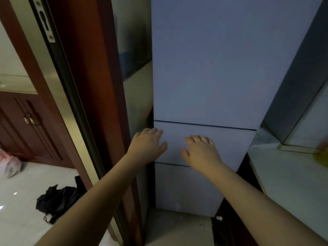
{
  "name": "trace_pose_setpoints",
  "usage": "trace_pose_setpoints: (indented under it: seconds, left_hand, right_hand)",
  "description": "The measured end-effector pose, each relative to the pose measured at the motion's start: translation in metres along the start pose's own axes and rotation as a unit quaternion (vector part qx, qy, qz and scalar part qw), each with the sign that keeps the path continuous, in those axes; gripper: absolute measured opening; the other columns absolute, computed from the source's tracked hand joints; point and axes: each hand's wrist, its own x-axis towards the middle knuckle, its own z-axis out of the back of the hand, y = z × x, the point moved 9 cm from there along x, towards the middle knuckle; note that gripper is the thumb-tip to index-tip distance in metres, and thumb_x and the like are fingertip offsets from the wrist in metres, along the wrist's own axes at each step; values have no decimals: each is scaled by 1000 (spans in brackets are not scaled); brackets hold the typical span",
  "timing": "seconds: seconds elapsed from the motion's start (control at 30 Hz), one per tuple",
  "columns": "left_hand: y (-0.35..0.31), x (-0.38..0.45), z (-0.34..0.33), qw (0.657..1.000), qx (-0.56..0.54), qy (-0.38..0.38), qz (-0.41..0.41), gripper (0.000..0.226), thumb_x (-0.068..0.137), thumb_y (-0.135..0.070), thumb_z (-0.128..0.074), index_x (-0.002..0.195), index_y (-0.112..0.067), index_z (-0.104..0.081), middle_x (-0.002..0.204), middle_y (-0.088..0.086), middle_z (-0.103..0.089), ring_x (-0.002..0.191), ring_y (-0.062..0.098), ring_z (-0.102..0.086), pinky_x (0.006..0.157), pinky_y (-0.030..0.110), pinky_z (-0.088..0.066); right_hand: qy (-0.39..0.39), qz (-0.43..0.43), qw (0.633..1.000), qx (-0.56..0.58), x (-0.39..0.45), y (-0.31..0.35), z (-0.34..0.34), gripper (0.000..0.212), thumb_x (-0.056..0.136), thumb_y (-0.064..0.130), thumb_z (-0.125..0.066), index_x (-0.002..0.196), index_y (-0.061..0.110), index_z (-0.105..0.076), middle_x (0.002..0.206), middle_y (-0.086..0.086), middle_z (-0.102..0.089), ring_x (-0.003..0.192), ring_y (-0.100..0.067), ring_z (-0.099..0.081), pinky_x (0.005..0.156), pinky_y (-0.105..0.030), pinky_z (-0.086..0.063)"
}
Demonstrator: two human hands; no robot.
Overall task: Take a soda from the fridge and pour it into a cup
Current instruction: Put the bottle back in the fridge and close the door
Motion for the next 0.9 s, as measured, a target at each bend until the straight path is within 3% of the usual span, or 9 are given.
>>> trace_pose_setpoints:
  seconds: [0.3,0.4,0.53,0.7,0.8,0.9]
  left_hand:
    - [14,92,-1,999,-15,-11,40,59,98,-50,-37,148,-20,-33,149,0,-40,133,22,-38,108,41,-35]
    - [23,127,-4,998,-20,9,65,60,99,-48,-36,151,-19,-28,155,2,-32,139,24,-32,113,43,-28]
    - [44,166,-7,993,-50,13,108,60,97,-45,-37,151,-20,-28,155,4,-32,140,27,-31,114,43,-29]
    - [67,191,-6,975,-135,-75,157,48,98,-34,-46,141,-14,-45,143,9,-47,130,26,-44,108,36,-36]
    - [72,197,0,951,-204,-159,168,47,98,-31,-51,140,-11,-47,140,9,-51,125,22,-49,102,27,-34]
    - [84,203,-8,917,-275,-193,217,50,96,-33,-54,140,-10,-45,135,10,-54,119,23,-53,97,29,-40]
  right_hand:
    - [-47,55,997,0,110,-24,15,52,99,44,-33,146,20,-35,149,-4,-39,134,-25,-33,112,-38,-20]
    - [-81,81,993,-1,146,-28,22,53,98,44,-36,144,18,-39,149,-8,-39,136,-27,-32,113,-39,-18]
    - [-110,120,986,-20,192,-26,32,56,98,42,-38,147,15,-34,156,-14,-24,143,-33,-19,117,-44,-9]
    - [-140,164,976,-42,239,-16,38,58,99,44,-34,150,17,-25,159,-10,-15,146,-31,-11,118,-43,-6]
    - [-162,184,968,-60,255,-10,36,61,96,44,-44,148,14,-32,157,-13,-23,144,-32,-20,117,-46,-14]
    - [-185,194,962,-57,267,-10,30,64,88,42,-58,143,11,-43,153,-15,-32,139,-35,-32,112,-50,-25]
